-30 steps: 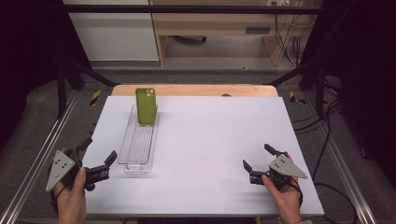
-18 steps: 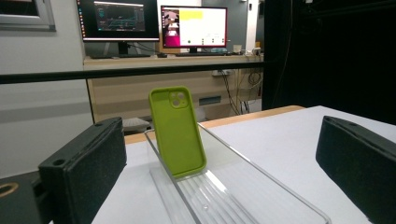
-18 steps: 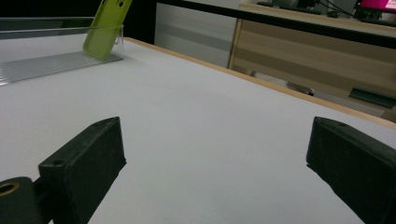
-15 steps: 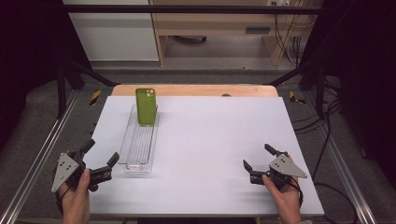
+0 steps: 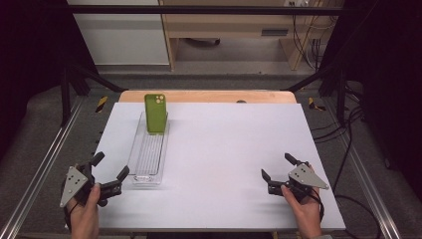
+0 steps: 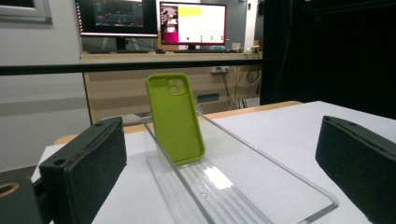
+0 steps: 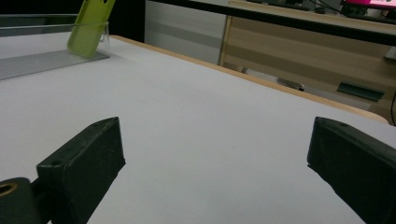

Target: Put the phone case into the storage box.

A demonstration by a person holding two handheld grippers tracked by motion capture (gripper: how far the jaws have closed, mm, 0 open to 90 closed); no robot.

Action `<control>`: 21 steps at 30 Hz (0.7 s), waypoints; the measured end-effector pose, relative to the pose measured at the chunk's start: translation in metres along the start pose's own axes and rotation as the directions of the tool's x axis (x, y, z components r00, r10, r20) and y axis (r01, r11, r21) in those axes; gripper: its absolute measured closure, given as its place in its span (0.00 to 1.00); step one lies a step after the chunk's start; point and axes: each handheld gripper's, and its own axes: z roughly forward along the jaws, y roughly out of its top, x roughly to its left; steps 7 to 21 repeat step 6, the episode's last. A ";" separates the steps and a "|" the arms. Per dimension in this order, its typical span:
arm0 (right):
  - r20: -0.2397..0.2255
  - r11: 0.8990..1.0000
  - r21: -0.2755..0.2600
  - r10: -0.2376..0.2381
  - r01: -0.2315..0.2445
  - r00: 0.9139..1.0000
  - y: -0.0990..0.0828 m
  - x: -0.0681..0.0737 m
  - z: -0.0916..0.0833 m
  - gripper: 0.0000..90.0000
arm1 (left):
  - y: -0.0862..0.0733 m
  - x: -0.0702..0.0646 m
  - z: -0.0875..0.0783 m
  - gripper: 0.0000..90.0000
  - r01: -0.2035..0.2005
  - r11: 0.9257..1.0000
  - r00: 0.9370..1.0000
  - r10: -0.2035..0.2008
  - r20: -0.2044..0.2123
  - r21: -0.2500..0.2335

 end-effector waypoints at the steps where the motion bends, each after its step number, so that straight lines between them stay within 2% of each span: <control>1: 0.009 1.000 -0.003 0.002 -0.002 1.000 0.000 -0.002 0.000 0.04 | 0.000 0.001 0.000 0.02 0.001 1.000 1.000 -0.001 -0.007 0.007; 6: 0.055 1.000 -0.010 0.024 -0.024 0.998 -0.002 -0.012 -0.002 0.04 | -0.003 0.000 -0.001 0.02 -0.002 1.000 1.000 0.002 -0.007 0.015; 21: 0.055 1.000 -0.010 0.024 -0.024 0.998 -0.002 -0.012 -0.002 0.04 | -0.003 0.000 -0.001 0.02 -0.002 1.000 1.000 0.002 -0.007 0.015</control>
